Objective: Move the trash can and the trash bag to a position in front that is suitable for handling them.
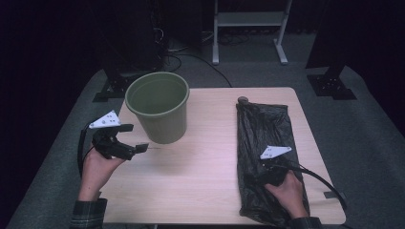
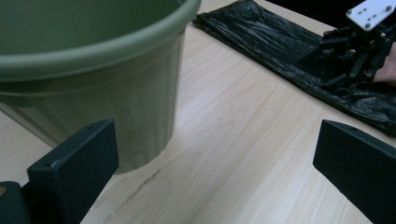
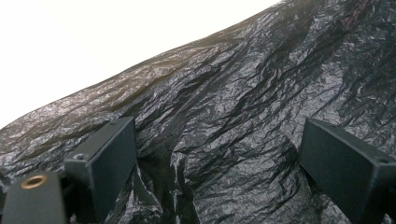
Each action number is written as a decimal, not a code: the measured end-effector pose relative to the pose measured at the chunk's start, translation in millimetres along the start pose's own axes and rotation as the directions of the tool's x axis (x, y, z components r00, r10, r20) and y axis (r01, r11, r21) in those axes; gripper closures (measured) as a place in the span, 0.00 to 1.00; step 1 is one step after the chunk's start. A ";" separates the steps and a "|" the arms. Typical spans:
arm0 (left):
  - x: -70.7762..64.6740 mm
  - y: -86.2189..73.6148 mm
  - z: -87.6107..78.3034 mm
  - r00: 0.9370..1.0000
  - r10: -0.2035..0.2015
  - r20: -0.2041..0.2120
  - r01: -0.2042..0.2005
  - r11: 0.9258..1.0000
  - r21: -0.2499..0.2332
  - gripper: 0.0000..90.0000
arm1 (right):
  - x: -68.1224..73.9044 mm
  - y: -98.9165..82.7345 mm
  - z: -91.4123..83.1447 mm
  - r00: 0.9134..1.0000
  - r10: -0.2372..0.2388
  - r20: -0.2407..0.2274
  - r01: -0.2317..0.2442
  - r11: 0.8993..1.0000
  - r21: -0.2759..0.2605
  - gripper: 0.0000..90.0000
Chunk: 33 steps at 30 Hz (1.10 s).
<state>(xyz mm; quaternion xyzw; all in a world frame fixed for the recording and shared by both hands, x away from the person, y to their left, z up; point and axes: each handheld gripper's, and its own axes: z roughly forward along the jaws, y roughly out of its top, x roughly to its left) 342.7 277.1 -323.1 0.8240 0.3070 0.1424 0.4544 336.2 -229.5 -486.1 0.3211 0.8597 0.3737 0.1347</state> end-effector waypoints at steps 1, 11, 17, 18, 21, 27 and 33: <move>1.6 2.1 -0.2 1.000 -0.001 0.000 0.001 1.000 0.000 0.00 | 0.0 0.0 0.0 1.000 0.000 0.000 0.000 1.000 0.000 0.11; 13.5 26.2 -3.5 1.000 0.006 -0.022 -0.007 1.000 -0.005 0.00 | 0.0 0.0 0.0 1.000 0.000 0.000 0.000 1.000 0.000 0.11; 20.1 39.4 -5.2 0.999 0.016 -0.050 -0.016 1.000 0.005 0.00 | 0.0 0.0 0.0 1.000 0.000 0.000 0.000 1.000 0.000 0.11; 22.0 41.5 -5.0 0.999 0.015 -0.052 -0.015 1.000 0.003 0.00 | 0.0 0.0 0.0 1.000 0.000 0.000 0.000 1.000 0.000 0.11; 28.3 46.3 -4.0 0.998 0.012 -0.060 -0.011 1.000 0.011 0.00 | 0.0 0.0 0.0 1.000 0.000 0.000 0.000 1.000 0.000 0.11; 44.5 54.7 -0.8 0.997 -0.006 -0.071 0.006 1.000 0.008 0.00 | 0.0 0.1 -0.1 1.000 0.000 -0.001 0.000 1.000 0.001 0.11; 62.1 60.8 3.7 0.996 -0.019 -0.089 0.021 1.000 0.017 0.00 | 0.1 0.0 0.1 1.000 0.001 -0.001 -0.001 1.000 -0.001 0.11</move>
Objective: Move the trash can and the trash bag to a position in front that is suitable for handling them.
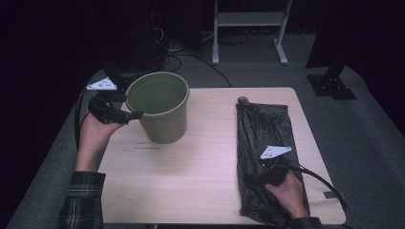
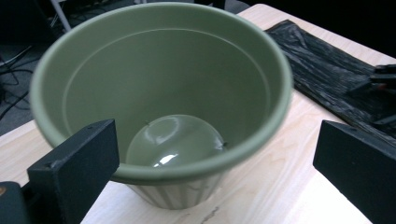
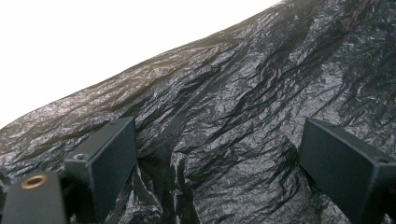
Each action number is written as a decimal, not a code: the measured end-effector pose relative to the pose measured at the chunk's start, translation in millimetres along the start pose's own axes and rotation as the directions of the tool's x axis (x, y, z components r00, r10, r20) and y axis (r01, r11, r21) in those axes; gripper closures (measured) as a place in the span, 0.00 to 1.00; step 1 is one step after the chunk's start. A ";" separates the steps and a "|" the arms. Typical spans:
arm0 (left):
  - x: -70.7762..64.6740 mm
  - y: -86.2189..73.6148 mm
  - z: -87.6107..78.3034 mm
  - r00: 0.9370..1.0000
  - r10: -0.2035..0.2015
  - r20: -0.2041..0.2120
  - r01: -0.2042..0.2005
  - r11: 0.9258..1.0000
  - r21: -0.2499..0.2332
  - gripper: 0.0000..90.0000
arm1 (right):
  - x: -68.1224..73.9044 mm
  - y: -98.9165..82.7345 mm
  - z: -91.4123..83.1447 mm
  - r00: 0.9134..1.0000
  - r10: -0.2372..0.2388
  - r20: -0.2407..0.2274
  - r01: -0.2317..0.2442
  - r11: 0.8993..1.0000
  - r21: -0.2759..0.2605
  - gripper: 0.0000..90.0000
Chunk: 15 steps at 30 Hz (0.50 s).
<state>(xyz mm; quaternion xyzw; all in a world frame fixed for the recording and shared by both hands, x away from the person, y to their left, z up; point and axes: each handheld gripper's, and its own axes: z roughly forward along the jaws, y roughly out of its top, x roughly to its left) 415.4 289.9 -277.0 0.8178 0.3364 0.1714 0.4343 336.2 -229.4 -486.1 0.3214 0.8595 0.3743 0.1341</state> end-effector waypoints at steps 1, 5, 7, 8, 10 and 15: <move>3.5 1.0 1.3 1.000 -0.004 -0.005 0.004 1.000 0.002 0.00 | 0.0 0.0 -0.1 1.000 0.000 0.000 0.000 1.000 0.001 0.11; 11.0 3.4 4.0 1.000 -0.012 -0.020 0.013 1.000 0.013 0.00 | 0.0 0.1 -0.2 1.000 -0.002 -0.001 0.002 1.000 0.002 0.11; 15.9 3.4 6.0 0.999 -0.023 -0.031 0.023 1.000 0.015 0.00 | 0.0 0.0 -0.1 1.000 -0.002 -0.001 0.002 1.000 0.001 0.11; 19.3 2.8 7.1 0.999 -0.028 -0.035 0.029 0.999 0.017 0.00 | 0.1 0.0 -0.1 1.000 -0.001 -0.001 0.001 1.000 0.001 0.11; 25.9 0.7 10.6 0.998 -0.038 -0.046 0.040 0.999 0.027 0.00 | 0.0 0.0 0.0 1.000 -0.003 0.000 0.003 1.000 0.000 0.11; 34.4 -2.2 18.6 0.998 -0.038 -0.059 0.041 0.998 0.049 0.00 | 0.0 0.0 0.0 1.000 -0.006 -0.001 0.006 1.000 0.000 0.11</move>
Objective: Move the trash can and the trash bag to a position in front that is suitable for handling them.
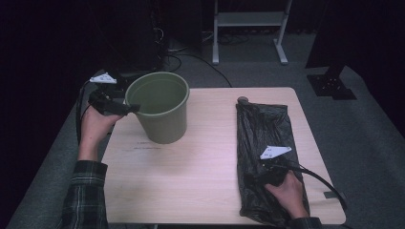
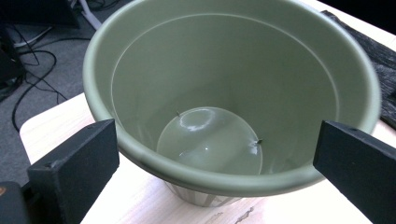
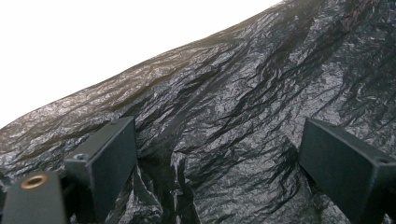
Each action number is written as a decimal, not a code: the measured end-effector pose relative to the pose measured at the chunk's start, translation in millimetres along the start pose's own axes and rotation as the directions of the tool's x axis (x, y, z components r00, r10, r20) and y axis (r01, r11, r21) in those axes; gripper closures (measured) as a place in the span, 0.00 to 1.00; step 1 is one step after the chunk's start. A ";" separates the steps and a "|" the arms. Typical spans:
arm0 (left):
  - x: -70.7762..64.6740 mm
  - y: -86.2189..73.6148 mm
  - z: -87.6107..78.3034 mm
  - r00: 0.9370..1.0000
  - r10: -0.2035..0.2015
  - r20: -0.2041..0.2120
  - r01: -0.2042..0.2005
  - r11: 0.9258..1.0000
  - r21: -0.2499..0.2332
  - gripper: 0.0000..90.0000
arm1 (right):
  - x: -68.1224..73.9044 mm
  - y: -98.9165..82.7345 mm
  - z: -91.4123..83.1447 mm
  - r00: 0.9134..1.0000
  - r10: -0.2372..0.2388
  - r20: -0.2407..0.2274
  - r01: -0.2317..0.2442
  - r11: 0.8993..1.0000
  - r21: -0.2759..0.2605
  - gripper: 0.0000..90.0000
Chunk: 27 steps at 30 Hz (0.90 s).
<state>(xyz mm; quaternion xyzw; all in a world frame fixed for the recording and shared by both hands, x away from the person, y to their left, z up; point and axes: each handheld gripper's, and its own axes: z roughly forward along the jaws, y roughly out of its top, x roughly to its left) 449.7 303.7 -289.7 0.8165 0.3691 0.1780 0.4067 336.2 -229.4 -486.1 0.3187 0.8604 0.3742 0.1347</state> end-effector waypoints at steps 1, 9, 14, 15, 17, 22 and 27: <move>0.0 0.0 0.0 1.000 0.000 0.000 0.000 1.000 0.000 0.00 | 0.0 0.0 0.0 1.000 0.000 0.000 0.000 1.000 0.000 0.11; 7.1 -1.4 14.6 1.000 -0.007 -0.006 0.007 1.000 0.028 0.00 | 0.0 0.0 0.0 1.000 -0.003 -0.001 0.003 1.000 -0.001 0.11; 10.3 -1.7 17.8 1.000 -0.010 -0.010 0.010 0.999 0.036 0.00 | 0.1 0.0 0.0 1.000 -0.001 -0.001 0.001 1.000 0.000 0.11; 10.5 -1.7 18.1 1.000 -0.010 -0.009 0.011 0.999 0.036 0.00 | 0.0 0.0 0.0 1.000 -0.002 -0.002 0.002 1.000 0.000 0.11; 10.3 -1.6 18.6 1.000 -0.012 -0.010 0.012 0.999 0.036 0.00 | 0.1 0.0 0.0 1.000 -0.002 -0.002 0.002 1.000 0.000 0.11; 5.9 -0.4 20.8 1.000 -0.004 -0.004 0.004 0.999 0.035 0.00 | 0.1 0.0 0.0 1.000 -0.002 -0.002 0.002 1.000 0.000 0.11; -2.4 1.7 23.8 1.000 0.019 0.020 -0.019 0.999 0.038 0.00 | 0.1 0.0 0.0 1.000 -0.002 -0.002 0.002 1.000 0.000 0.11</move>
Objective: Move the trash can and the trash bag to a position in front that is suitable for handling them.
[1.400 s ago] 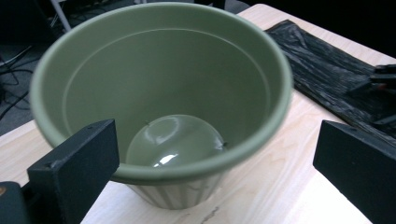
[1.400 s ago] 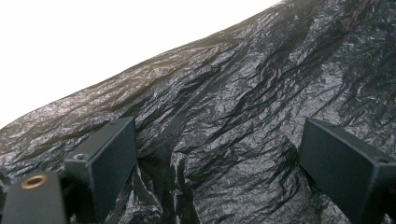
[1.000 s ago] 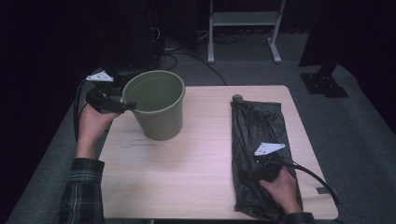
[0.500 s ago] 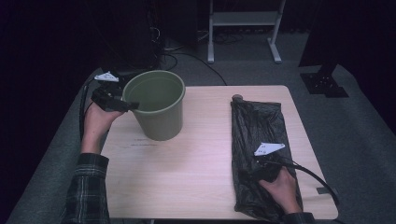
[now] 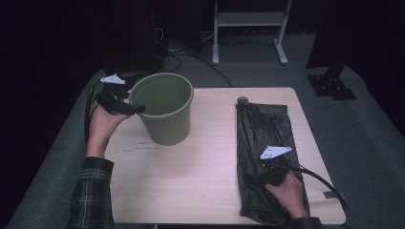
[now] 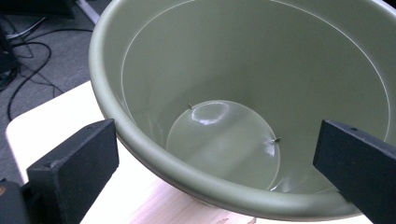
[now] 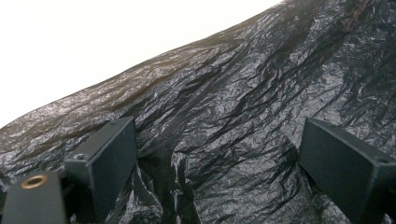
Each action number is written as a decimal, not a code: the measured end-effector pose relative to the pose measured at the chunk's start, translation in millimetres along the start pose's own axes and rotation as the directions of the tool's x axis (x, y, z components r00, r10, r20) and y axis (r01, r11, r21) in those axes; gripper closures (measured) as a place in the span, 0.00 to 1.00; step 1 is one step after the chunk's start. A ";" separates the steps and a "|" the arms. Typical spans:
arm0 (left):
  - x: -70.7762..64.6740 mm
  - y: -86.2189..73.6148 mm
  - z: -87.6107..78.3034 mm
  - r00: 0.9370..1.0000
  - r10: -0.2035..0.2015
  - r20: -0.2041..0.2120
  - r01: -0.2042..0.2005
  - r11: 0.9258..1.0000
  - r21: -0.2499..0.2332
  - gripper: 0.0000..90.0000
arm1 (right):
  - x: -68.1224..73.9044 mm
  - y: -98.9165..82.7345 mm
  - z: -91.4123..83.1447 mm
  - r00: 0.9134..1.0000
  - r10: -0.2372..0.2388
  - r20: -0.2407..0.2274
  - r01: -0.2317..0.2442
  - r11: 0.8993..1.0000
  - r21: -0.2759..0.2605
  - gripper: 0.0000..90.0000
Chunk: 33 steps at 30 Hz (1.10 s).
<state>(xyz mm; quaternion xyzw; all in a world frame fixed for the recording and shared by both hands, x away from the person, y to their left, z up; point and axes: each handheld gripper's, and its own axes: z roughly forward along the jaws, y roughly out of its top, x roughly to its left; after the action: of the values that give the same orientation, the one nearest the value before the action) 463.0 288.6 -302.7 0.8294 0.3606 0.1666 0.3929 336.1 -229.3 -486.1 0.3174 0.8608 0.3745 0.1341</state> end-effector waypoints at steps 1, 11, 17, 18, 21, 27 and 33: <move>-2.3 0.4 0.8 1.000 0.001 0.005 -0.001 1.000 -0.002 0.00 | 0.0 0.0 0.0 1.000 0.000 -0.001 0.000 1.000 0.000 0.11; -29.1 3.7 7.9 0.997 0.045 0.055 -0.044 0.999 -0.012 0.00 | 0.0 0.0 0.0 1.000 -0.001 0.000 0.001 1.000 0.000 0.11; -39.5 -0.7 11.7 0.994 0.027 0.103 -0.022 0.999 -0.049 0.00 | -0.1 0.0 0.1 1.000 -0.002 0.001 0.002 1.000 -0.001 0.11; -41.2 -1.3 12.4 0.993 0.023 0.112 -0.017 0.999 -0.052 0.00 | 0.0 0.0 0.1 1.000 -0.002 0.001 0.002 1.000 -0.002 0.11; -46.1 -1.7 13.3 0.993 0.027 0.119 -0.021 0.998 -0.052 0.00 | 0.0 0.0 0.1 1.000 -0.001 0.000 0.001 1.000 -0.002 0.11; -59.6 -1.5 13.0 0.991 0.050 0.128 -0.044 0.998 -0.045 0.00 | 0.0 0.0 0.0 1.000 -0.001 0.000 0.001 1.000 -0.001 0.11; -78.5 0.2 10.5 0.987 0.090 0.133 -0.088 0.996 -0.021 0.00 | 0.2 0.1 -0.1 1.000 -0.001 -0.002 0.001 1.000 0.000 0.11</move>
<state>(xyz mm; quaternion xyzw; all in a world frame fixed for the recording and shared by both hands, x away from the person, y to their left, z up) 415.2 225.7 -308.7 0.8509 0.2948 0.1305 0.4148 335.9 -229.2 -486.0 0.3167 0.8611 0.3747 0.1334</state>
